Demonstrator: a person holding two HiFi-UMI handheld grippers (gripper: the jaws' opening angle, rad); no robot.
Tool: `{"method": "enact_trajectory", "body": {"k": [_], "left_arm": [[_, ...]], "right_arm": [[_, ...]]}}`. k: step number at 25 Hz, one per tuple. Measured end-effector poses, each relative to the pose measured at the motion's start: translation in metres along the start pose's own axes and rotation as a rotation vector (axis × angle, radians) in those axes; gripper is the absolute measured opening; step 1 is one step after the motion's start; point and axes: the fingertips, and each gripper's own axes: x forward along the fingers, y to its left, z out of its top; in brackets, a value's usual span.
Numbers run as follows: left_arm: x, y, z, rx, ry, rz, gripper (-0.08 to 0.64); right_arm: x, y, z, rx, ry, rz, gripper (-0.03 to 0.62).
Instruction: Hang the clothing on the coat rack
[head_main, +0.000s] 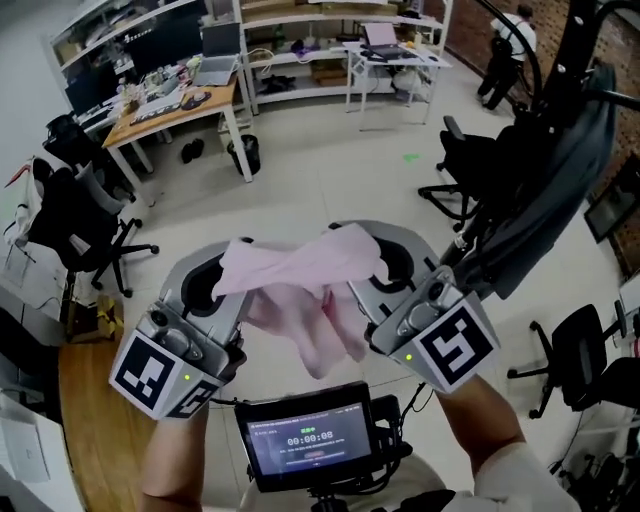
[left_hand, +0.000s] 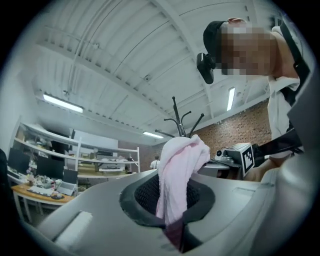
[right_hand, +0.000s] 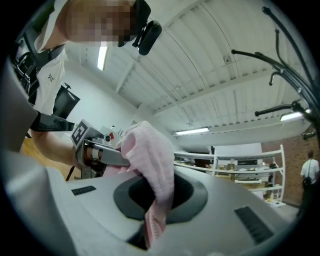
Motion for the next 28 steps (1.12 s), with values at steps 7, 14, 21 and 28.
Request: {"method": "enact_trajectory", "body": {"k": [7,14,21,28], "left_arm": [[0.085,-0.013,0.0,-0.077,-0.054,-0.203,0.034],[0.149,-0.033,0.015,-0.103,-0.094,-0.397,0.034],[0.194,-0.075,0.037,-0.153,-0.161,-0.533,0.034],[0.226,-0.096,0.063,-0.165,-0.205,-0.554,0.034]], "right_arm": [[-0.046,-0.078,0.002,-0.047,0.075,-0.263,0.012],[-0.085,-0.123,0.014,-0.111,0.133,-0.479,0.012],[-0.126,-0.15,0.042,-0.2,0.161,-0.623,0.012],[-0.148,-0.171,0.076,-0.264,0.139,-0.661,0.012]]}}
